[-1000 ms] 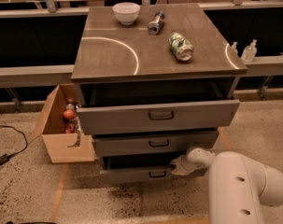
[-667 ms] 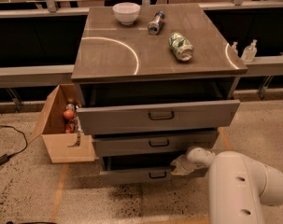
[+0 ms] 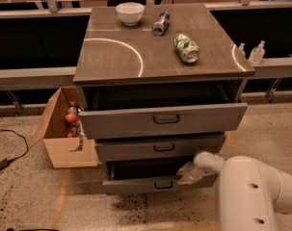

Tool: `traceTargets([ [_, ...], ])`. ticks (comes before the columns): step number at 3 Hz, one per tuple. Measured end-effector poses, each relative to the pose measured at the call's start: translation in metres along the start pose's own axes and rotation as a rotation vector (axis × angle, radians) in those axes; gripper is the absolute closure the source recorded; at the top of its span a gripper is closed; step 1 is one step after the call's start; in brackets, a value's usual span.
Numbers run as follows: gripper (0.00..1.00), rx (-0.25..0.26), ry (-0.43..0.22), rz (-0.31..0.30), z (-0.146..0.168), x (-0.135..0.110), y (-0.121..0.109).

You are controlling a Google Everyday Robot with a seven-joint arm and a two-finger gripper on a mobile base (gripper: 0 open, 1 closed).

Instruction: Open bottom drawer

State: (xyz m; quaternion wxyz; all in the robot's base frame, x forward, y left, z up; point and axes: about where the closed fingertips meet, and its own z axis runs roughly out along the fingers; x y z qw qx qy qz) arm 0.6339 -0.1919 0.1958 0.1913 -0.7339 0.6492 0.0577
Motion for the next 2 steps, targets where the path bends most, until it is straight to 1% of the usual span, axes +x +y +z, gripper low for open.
traceTargets([
  [1, 0.68, 0.000, 0.000, 0.000, 0.000, 0.000, 0.000],
  [2, 0.44, -0.051, -0.027, -0.018, -0.007, -0.010, 0.012],
])
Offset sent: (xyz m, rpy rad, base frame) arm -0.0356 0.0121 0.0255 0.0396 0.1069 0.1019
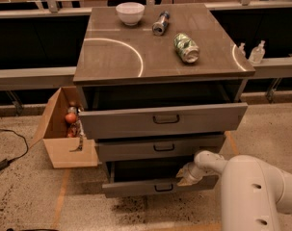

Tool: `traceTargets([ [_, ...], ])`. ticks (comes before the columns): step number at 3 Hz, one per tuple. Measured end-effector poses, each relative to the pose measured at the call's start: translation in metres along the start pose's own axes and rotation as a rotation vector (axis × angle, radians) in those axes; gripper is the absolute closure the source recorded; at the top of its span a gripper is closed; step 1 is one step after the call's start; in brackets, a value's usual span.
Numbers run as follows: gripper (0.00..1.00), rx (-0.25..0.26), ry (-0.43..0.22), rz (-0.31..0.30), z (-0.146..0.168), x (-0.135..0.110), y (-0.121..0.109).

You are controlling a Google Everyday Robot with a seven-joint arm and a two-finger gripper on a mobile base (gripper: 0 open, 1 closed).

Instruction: Open bottom drawer

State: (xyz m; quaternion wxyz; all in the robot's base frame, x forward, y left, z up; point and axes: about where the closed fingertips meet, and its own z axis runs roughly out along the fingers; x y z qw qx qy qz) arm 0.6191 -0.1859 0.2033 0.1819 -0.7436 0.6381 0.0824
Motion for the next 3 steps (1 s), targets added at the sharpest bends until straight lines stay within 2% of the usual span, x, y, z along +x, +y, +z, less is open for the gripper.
traceTargets([
  [1, 0.21, -0.029, -0.023, -0.003, -0.009, -0.007, 0.006],
  [2, 0.19, -0.027, -0.033, -0.007, -0.016, -0.013, 0.006],
  [3, 0.43, -0.015, -0.032, -0.013, -0.022, -0.017, 0.003],
])
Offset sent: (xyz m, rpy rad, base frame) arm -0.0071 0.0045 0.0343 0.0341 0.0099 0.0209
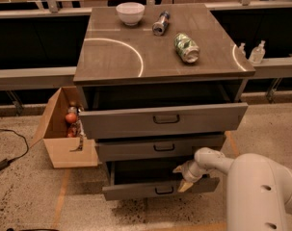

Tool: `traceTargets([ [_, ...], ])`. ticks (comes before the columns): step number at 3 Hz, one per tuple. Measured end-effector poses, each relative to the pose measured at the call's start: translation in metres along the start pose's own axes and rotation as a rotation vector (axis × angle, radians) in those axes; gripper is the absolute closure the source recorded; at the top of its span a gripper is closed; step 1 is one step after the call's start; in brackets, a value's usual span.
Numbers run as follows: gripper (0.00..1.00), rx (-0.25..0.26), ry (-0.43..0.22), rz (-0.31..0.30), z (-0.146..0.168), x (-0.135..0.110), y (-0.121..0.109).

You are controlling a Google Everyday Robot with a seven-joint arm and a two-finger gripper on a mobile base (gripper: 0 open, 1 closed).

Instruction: Open bottom drawer

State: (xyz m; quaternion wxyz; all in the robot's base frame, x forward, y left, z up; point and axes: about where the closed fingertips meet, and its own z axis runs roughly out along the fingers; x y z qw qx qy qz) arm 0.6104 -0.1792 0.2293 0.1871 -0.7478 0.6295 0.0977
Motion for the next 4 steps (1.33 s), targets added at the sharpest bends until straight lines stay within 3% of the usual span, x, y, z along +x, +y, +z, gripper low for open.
traceTargets([
  [2, 0.89, 0.056, 0.027, 0.001, -0.006, -0.002, -0.011],
  [3, 1.00, 0.120, 0.065, 0.023, -0.002, 0.004, -0.021],
  [4, 1.00, 0.208, 0.123, 0.038, 0.003, 0.014, -0.039],
])
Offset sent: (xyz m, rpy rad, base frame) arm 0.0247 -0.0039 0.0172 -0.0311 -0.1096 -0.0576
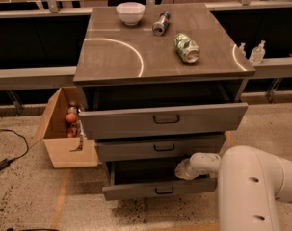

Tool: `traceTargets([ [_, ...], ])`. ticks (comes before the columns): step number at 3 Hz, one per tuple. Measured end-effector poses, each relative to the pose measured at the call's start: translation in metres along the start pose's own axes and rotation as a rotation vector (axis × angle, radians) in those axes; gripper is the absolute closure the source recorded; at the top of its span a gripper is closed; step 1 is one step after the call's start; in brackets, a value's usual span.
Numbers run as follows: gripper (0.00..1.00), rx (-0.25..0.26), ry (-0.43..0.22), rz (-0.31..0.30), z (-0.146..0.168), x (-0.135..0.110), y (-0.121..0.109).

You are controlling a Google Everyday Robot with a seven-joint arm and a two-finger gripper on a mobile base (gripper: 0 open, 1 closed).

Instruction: Open bottom drawer

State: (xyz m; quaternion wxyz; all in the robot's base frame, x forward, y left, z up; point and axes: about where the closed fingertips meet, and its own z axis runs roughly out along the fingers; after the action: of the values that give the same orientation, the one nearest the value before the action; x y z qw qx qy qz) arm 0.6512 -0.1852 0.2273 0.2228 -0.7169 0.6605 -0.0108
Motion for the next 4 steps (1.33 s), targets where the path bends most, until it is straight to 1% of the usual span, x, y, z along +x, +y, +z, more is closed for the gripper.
traceTargets([
  [1, 1.00, 0.066, 0.054, 0.015, 0.014, 0.015, -0.011],
  [2, 1.00, 0.074, 0.080, 0.040, 0.027, 0.024, -0.006],
  [3, 1.00, 0.058, 0.092, 0.060, 0.037, 0.029, 0.008],
  [4, 1.00, 0.042, 0.090, 0.068, 0.047, 0.027, 0.019],
])
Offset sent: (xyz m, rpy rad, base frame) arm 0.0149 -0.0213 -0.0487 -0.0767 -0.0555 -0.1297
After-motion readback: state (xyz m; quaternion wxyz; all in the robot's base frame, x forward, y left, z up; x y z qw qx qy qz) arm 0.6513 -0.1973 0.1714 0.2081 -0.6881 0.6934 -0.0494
